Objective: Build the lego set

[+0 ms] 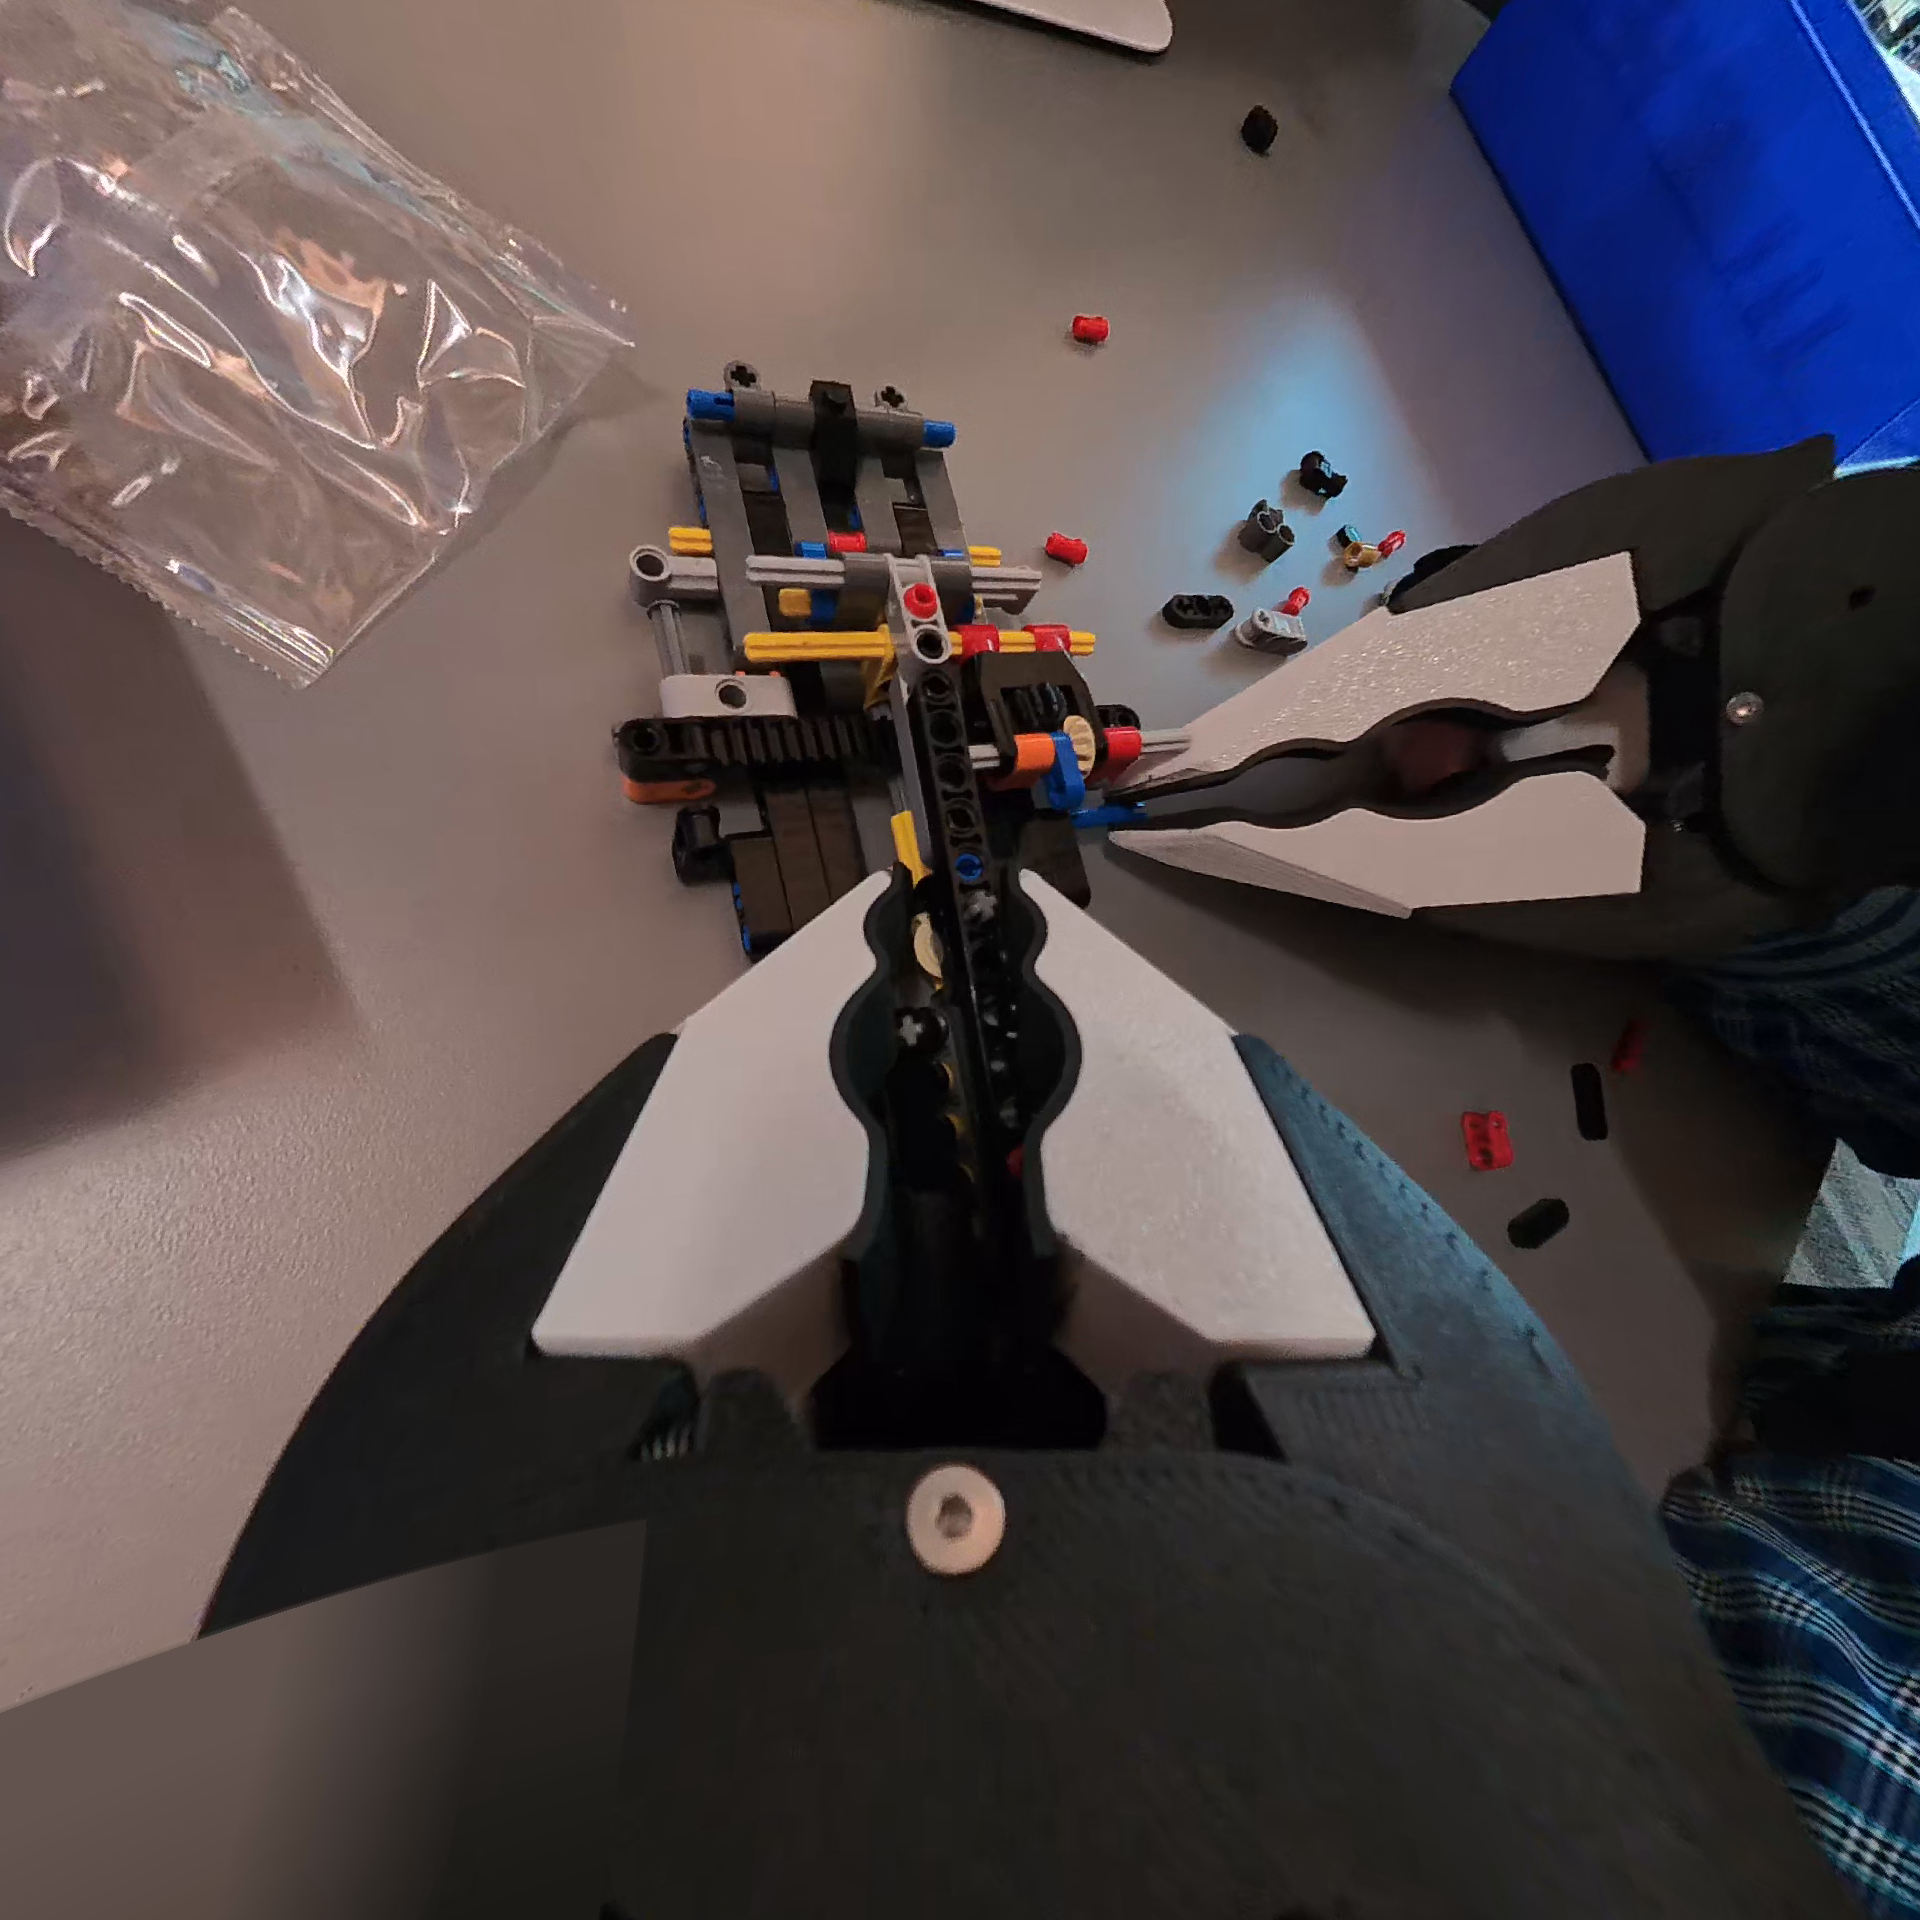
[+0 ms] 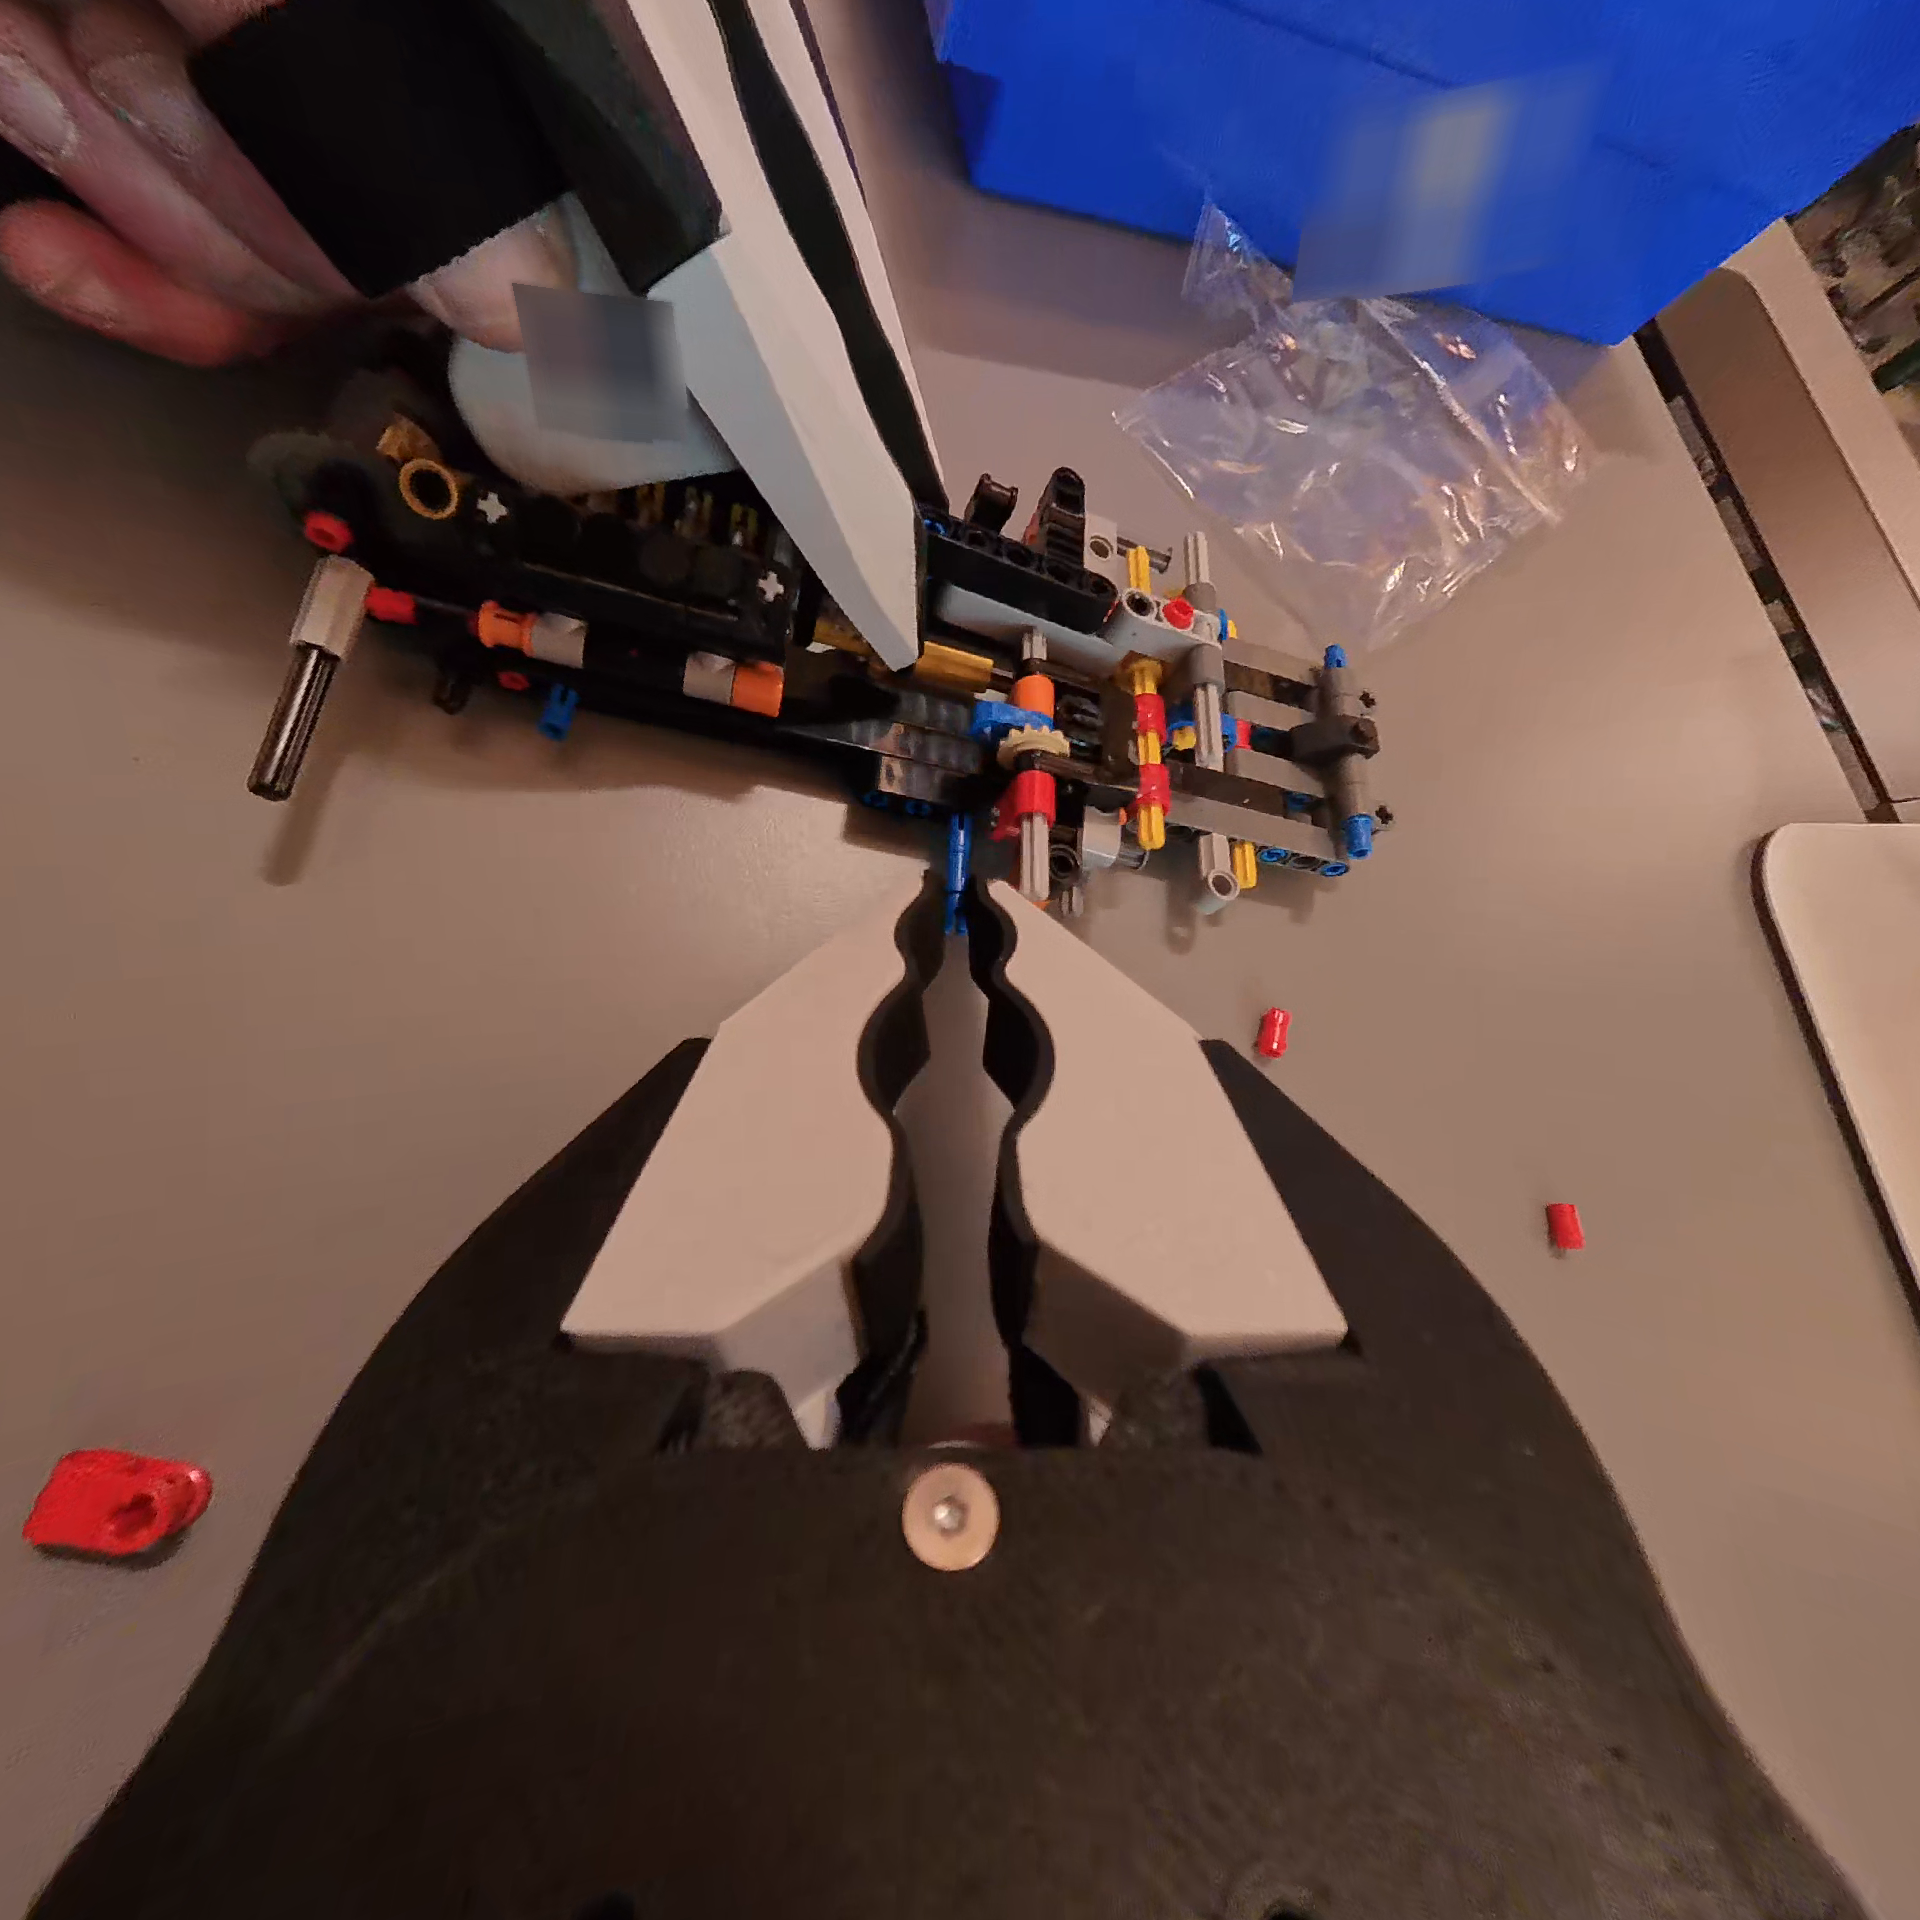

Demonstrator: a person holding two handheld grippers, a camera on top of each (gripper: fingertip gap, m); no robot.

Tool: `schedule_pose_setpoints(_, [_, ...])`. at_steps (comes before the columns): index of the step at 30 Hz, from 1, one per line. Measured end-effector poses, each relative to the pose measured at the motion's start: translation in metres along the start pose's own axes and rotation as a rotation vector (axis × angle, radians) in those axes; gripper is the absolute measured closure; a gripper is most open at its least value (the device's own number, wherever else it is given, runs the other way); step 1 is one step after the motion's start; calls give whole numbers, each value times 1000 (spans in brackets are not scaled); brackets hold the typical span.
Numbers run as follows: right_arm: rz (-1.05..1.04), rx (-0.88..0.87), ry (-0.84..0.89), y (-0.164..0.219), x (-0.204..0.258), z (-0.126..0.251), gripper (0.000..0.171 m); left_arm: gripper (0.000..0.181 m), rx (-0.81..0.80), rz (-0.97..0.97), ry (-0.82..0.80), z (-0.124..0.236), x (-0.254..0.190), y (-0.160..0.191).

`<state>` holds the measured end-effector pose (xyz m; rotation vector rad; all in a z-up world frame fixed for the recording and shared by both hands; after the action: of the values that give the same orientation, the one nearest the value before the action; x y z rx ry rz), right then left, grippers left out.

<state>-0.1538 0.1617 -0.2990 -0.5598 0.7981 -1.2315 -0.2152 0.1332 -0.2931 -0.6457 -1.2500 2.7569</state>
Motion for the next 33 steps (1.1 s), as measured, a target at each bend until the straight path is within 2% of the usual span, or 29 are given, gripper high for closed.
schedule_pose_setpoints(13, [23, 31, 42, 1, 2, -3, 171, 163, 11, -25, -2, -1, -2, 0])
schedule_pose_setpoints(23, [206, 164, 145, 1, 1, -3, 170, 162, 13, -61, -24, -3, -3, -1])
schedule_pose_setpoints(33, [290, 243, 202, -1, 0, -4, 170, 162, 8, -82, -43, -3, -4, -2])
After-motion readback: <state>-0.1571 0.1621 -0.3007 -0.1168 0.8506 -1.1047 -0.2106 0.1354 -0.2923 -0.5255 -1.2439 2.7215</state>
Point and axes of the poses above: each gripper's, where its closed fingertips meet, z back along the fingers, y out of its underside, x = y × z across the jaws, the point moved 2 cm from there along z, back along the fingers, and after that the axes turned 6 degrees about -z, right-handed, at the moved point
